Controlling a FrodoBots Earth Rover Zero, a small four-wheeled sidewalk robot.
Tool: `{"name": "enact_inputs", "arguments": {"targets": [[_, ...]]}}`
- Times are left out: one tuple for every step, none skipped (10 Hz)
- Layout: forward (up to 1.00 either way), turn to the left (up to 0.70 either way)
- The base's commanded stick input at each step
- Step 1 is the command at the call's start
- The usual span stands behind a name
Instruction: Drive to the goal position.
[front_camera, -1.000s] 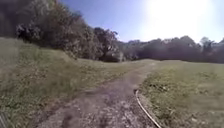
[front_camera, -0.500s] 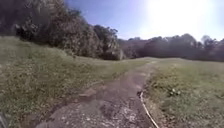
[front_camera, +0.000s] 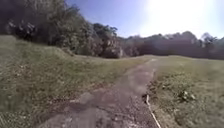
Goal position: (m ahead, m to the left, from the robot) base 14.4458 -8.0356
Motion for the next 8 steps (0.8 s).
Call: {"name": "enact_inputs", "arguments": {"targets": [[0.7,0.0],[0.7,0.0],[0.7,0.0],[0.7,0.0],[0.7,0.0],[0.7,0.0],[0.7,0.0],[0.7,0.0]]}}
